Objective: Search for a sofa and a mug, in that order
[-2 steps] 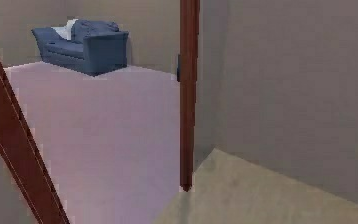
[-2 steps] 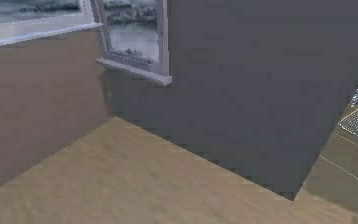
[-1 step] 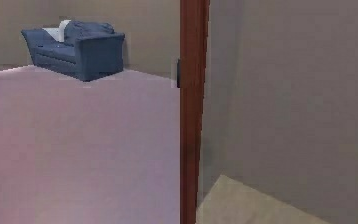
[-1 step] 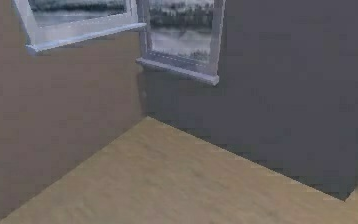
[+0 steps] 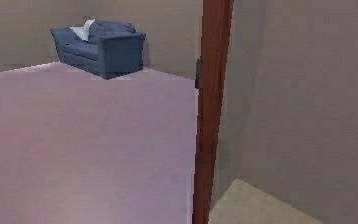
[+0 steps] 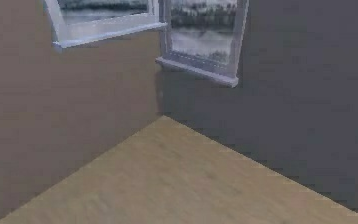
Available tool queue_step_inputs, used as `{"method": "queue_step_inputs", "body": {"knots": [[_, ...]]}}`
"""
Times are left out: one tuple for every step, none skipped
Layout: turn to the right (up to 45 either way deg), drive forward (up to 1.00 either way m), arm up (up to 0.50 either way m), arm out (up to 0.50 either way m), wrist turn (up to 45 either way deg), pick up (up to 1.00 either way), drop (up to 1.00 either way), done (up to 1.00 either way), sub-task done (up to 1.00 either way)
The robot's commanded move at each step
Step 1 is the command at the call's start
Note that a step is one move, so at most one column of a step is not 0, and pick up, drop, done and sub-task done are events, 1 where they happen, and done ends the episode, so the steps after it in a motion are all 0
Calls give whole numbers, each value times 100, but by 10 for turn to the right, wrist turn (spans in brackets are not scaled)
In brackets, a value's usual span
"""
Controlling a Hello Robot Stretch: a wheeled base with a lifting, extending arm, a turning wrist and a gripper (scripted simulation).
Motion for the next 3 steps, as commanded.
{"method": "queue_step_inputs", "body": {"knots": [[0, 40, 0, 0, 0, 0, 0, 0, 0], [-210, 0, 0, 0, 0, 0, 0, 0, 0], [0, 100, 0, 0, 0, 0, 0, 0, 0]]}}
